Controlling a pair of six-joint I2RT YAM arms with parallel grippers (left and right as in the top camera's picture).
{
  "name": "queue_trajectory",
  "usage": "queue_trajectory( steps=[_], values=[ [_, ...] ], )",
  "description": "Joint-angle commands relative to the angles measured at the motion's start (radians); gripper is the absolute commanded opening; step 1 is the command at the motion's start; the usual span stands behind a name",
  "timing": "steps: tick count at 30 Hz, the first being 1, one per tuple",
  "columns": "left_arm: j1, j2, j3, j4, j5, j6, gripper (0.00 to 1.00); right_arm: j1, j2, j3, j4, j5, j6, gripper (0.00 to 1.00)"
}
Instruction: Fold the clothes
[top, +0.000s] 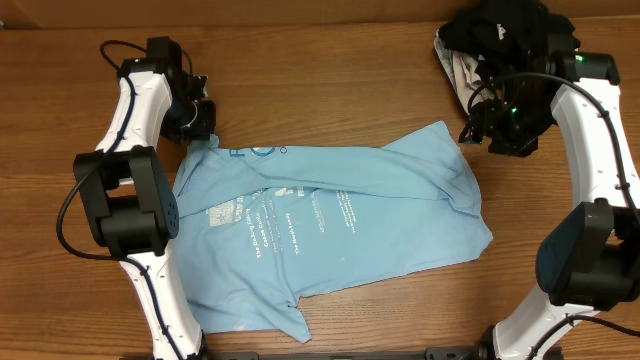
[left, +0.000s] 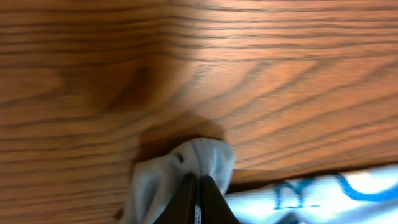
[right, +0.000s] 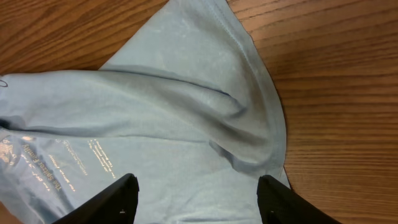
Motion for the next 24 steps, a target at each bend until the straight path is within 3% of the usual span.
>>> queue_trajectory(
  steps=[1, 8, 15, 24],
  values=[
    [0.007, 0.01, -0.003, 0.012, -0.129, -0.055, 0.04, 0.01, -0.02, 0.02, 0.013, -0.01, -0.001, 0.62],
    [0.053, 0.01, 0.063, 0.015, -0.189, -0.055, 0.04, 0.04, -0.02, 0.022, 0.063, -0.022, -0.002, 0.6],
    [0.094, 0.01, 0.183, 0.034, -0.189, -0.054, 0.04, 0.116, -0.019, 0.021, 0.227, -0.041, -0.001, 0.59],
    [0.1, 0.01, 0.208, 0.09, -0.192, -0.056, 0.04, 0.233, 0.067, 0.019, 0.436, 0.131, 0.003, 0.59]
  ],
)
